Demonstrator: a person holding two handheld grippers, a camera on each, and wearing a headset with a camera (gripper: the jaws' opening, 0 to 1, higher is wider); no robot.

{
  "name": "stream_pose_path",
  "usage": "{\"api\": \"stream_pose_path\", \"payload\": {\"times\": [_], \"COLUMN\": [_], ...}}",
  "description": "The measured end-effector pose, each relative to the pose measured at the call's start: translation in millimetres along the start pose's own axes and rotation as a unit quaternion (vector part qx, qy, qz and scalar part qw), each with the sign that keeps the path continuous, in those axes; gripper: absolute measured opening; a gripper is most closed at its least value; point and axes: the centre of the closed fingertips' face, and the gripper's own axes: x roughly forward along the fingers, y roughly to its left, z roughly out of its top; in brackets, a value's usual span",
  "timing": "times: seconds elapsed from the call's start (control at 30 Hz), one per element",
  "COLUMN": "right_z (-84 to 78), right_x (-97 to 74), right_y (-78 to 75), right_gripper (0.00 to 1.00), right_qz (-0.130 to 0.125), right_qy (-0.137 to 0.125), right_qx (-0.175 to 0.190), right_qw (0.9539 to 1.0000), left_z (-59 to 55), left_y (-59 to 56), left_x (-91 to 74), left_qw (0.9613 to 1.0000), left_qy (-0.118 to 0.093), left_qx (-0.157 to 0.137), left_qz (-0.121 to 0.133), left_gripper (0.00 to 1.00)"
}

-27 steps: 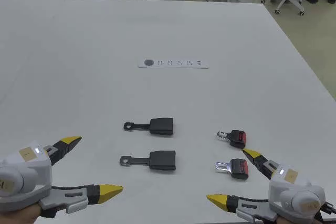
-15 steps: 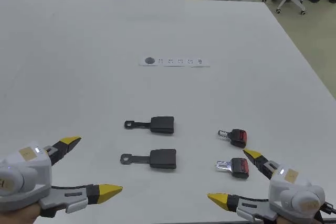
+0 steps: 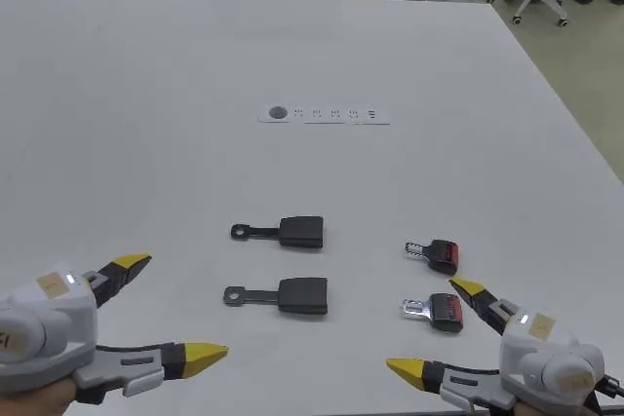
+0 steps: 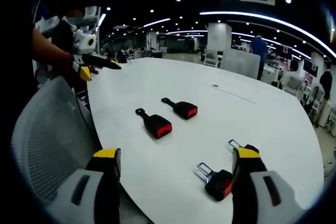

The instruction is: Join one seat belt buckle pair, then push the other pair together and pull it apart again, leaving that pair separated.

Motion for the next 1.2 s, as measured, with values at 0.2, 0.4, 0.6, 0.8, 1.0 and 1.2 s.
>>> {"api": "stream_pose_path", "payload": {"times": [0.2,0.4,0.6,0.8,1.0,1.2], "right_z": [0.9,1.3,0.2,-1.9,-3.5,-4.5], "right_x": [1.3,2.0,1.5,1.1,0.7,-0.7], "right_y": [0.1,-0.7,-4.4,-8.0,-10.1,-12.4], "right_gripper": [0.89,0.9,0.93,0.95,0.96,0.96], "right_qz": [0.001,0.001,-0.005,-0.01,-0.013,-0.015], "right_qy": [0.0,0.0,0.001,0.003,0.005,0.006], "right_qx": [0.0,-0.003,-0.001,0.004,0.008,0.008], "right_qw": [1.0,1.0,1.0,0.9999,0.9999,0.9998], "left_z": [1.4,1.6,0.9,0.7,0.8,2.1], "left_y": [0.7,2.0,2.7,3.0,2.9,2.2], "left_x": [0.7,0.5,0.8,2.5,5.3,8.3], "left_qw": [1.0,1.0,1.0,1.0,1.0,1.0], "left_qy": [-0.001,-0.001,0.001,0.003,0.005,0.002], "left_qx": [-0.002,-0.001,-0.001,0.0,0.0,0.002], "left_qz": [0.0,0.001,0.001,-0.001,-0.004,-0.007], "left_gripper": [1.0,1.0,1.0,1.0,1.0,1.0]}}
